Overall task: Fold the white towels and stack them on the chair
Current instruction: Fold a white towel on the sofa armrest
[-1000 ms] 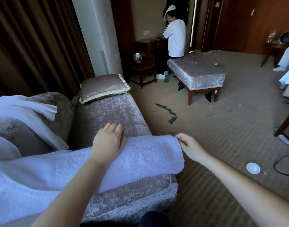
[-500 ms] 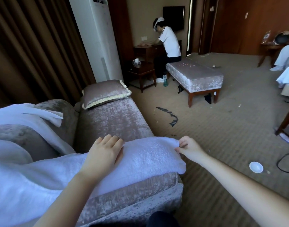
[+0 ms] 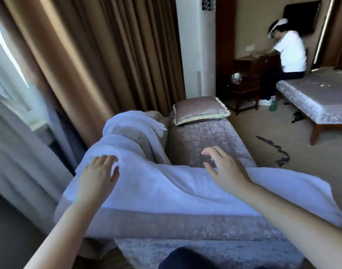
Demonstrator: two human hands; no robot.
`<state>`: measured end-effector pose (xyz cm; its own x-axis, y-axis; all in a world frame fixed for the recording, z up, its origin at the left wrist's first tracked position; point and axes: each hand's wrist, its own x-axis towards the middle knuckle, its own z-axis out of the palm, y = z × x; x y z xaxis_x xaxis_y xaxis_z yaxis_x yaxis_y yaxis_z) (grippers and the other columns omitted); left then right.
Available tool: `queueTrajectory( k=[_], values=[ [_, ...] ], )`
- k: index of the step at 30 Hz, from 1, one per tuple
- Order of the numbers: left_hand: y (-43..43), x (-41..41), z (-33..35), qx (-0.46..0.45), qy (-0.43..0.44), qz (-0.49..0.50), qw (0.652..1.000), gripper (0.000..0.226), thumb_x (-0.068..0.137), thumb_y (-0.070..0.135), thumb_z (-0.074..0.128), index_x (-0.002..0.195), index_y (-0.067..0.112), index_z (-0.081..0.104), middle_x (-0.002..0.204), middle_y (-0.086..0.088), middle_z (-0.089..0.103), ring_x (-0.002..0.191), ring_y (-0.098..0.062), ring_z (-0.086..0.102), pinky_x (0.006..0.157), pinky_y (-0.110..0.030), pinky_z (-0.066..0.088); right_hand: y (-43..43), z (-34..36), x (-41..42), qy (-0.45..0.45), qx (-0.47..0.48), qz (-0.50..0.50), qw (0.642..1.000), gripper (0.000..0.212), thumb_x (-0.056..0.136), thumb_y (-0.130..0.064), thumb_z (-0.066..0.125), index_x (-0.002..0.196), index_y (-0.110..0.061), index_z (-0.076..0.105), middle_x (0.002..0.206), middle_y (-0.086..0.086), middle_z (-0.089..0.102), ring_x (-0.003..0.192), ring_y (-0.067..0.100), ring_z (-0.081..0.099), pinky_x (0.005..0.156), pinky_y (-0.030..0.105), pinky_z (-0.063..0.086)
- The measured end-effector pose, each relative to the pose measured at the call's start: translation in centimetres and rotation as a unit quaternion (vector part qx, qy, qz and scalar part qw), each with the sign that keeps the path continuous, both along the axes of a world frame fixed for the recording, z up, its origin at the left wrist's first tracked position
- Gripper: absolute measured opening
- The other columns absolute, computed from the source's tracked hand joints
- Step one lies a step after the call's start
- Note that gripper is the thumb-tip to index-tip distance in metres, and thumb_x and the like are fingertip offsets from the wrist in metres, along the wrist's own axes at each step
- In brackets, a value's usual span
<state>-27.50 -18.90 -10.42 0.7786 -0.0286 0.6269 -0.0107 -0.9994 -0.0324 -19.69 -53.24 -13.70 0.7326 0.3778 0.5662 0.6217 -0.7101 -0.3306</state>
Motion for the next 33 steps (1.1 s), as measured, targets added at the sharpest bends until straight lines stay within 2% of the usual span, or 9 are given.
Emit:
queueTrajectory(
  k=[4, 9, 13, 16, 20, 23, 27, 30, 33],
  values=[
    [4.9, -2.4, -1.3, -0.035, 0.044, 0.099, 0.993, 0.017, 0.078, 0.01, 0.074, 0.092, 0.004, 0.067, 0.092, -0.011, 0.066, 0.079, -0.037, 0.061, 0.054, -0.039, 0.05, 9.2, 0.3, -0.1, 0.012, -0.006, 0.067, 0.998, 0.013, 0.094, -0.025, 0.056, 0.1, -0.015, 0.062, 0.1, -0.003, 0.062, 0.096, 0.02, 0.056, 0.074, 0.031, 0.038],
    [8.5, -4.5, -2.4, -0.182, 0.082, 0.191, 0.961, 0.027, 0.092, 0.025, 0.059, 0.115, 0.009, 0.058, 0.112, -0.007, 0.059, 0.108, -0.031, 0.052, 0.079, -0.042, 0.046, 16.3, 0.5, 0.2, 0.077, -0.008, 0.073, 0.994, 0.029, 0.099, -0.042, 0.044, 0.097, -0.017, 0.059, 0.09, -0.002, 0.064, 0.088, 0.021, 0.058, 0.073, 0.035, 0.044],
    [9.3, -5.2, -2.5, -0.303, 0.045, 0.176, 0.936, 0.024, 0.095, 0.031, 0.056, 0.11, 0.012, 0.056, 0.099, 0.001, 0.056, 0.098, -0.023, 0.054, 0.077, -0.035, 0.044, 18.8, 1.4, 0.9, 0.086, -0.006, 0.085, 0.993, 0.03, 0.095, -0.047, 0.048, 0.101, -0.021, 0.06, 0.094, -0.004, 0.066, 0.087, 0.02, 0.06, 0.075, 0.038, 0.048],
    [10.0, -5.2, -2.1, -0.376, 0.082, 0.177, 0.906, 0.032, 0.095, 0.035, 0.055, 0.097, 0.003, 0.062, 0.086, -0.009, 0.064, 0.081, -0.026, 0.056, 0.069, -0.036, 0.043, 19.9, 1.7, 1.4, 0.086, -0.007, 0.107, 0.991, 0.032, 0.092, -0.048, 0.052, 0.103, -0.021, 0.065, 0.101, -0.007, 0.064, 0.094, 0.016, 0.059, 0.08, 0.035, 0.047],
    [10.4, -6.1, -1.2, -0.396, 0.073, 0.149, 0.903, 0.036, 0.095, 0.031, 0.059, 0.065, 0.012, 0.051, 0.06, -0.001, 0.051, 0.059, -0.015, 0.047, 0.052, -0.026, 0.029, 21.6, 2.3, 1.1, 0.079, -0.019, 0.109, 0.991, 0.057, 0.084, -0.07, 0.038, 0.096, -0.021, 0.066, 0.094, -0.01, 0.061, 0.091, 0.014, 0.058, 0.074, 0.033, 0.046],
    [11.1, -7.3, -0.7, -0.4, 0.056, 0.141, 0.904, 0.03, 0.094, 0.028, 0.06, 0.067, 0.017, 0.053, 0.062, 0.003, 0.053, 0.062, -0.012, 0.049, 0.054, -0.026, 0.032, 22.8, 2.7, 1.1, 0.133, -0.037, 0.092, 0.986, 0.047, 0.09, -0.06, 0.049, 0.108, -0.018, 0.058, 0.096, -0.011, 0.057, 0.088, 0.013, 0.055, 0.064, 0.028, 0.04],
    [11.5, -7.9, -2.5, -0.351, 0.156, 0.179, 0.906, 0.018, 0.092, 0.03, 0.062, 0.085, 0.013, 0.061, 0.078, 0.0, 0.062, 0.081, -0.021, 0.059, 0.062, -0.028, 0.037, 23.6, 2.4, 1.0, 0.147, -0.07, 0.083, 0.983, 0.044, 0.089, -0.06, 0.053, 0.098, -0.017, 0.058, 0.082, -0.009, 0.056, 0.076, 0.014, 0.054, 0.06, 0.03, 0.041],
    [11.3, -7.7, -2.6, -0.395, 0.073, 0.148, 0.904, 0.02, 0.084, 0.025, 0.072, 0.096, 0.02, 0.057, 0.088, 0.005, 0.061, 0.082, -0.015, 0.058, 0.067, -0.027, 0.043, 24.0, 2.6, 0.8, 0.183, -0.067, 0.084, 0.977, 0.045, 0.087, -0.058, 0.058, 0.088, -0.014, 0.055, 0.075, -0.005, 0.054, 0.068, 0.014, 0.05, 0.056, 0.029, 0.035],
    [10.2, -6.7, 0.1, -0.418, -0.032, 0.112, 0.901, 0.014, 0.088, 0.03, 0.067, 0.082, 0.019, 0.059, 0.077, 0.004, 0.063, 0.073, -0.015, 0.059, 0.065, -0.032, 0.047, 24.1, 3.7, 0.4, 0.198, 0.004, 0.134, 0.971, 0.033, 0.084, -0.039, 0.07, 0.094, -0.009, 0.06, 0.084, 0.001, 0.057, 0.078, 0.022, 0.055, 0.064, 0.03, 0.039]
  ],
)
